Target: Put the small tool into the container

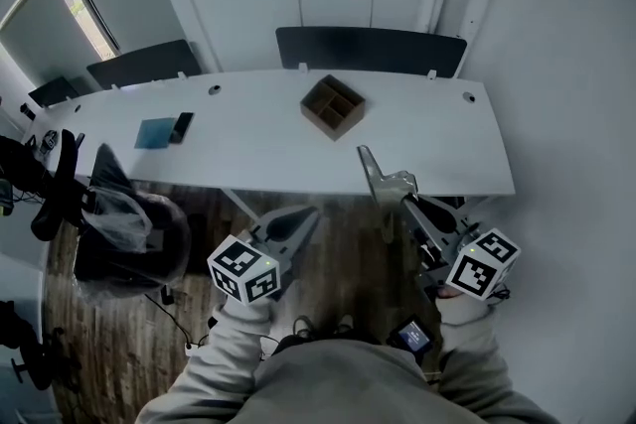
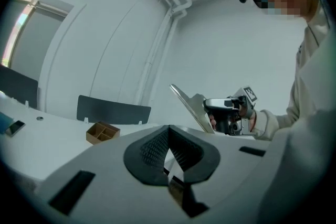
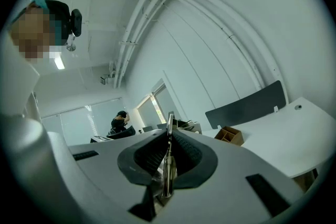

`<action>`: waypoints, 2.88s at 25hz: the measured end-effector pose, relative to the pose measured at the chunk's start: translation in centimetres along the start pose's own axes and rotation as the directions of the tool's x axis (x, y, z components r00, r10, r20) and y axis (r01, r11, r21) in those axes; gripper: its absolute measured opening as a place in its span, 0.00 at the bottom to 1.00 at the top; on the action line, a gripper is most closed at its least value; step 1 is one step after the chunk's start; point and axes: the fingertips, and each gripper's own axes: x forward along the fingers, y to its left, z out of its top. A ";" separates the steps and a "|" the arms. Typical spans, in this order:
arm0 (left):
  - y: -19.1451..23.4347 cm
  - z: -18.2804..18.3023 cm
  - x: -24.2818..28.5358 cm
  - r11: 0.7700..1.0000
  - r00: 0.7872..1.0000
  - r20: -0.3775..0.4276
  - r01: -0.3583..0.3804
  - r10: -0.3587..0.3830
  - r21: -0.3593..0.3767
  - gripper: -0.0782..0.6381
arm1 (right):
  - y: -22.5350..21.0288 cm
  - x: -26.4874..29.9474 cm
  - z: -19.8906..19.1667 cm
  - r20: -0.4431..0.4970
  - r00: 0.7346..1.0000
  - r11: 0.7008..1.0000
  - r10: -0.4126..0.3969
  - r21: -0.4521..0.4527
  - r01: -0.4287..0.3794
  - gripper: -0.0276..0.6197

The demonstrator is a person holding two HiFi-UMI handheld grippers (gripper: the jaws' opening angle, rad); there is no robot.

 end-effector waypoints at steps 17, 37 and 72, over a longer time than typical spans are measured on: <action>0.5 3.0 4.3 0.999 0.999 0.035 0.036 -0.037 0.014 0.11 | -5.7 -2.5 1.9 0.036 0.998 0.998 -0.049 -0.027 0.050 0.11; 16.9 4.5 11.9 0.989 0.990 0.021 0.139 -0.140 0.043 0.11 | -15.9 12.7 3.0 -0.067 0.995 0.997 -0.079 -0.001 0.080 0.11; 41.0 13.4 21.6 0.982 0.982 -0.004 0.191 -0.191 0.012 0.11 | -26.7 35.3 12.1 -0.094 0.983 0.987 -0.159 -0.048 0.155 0.11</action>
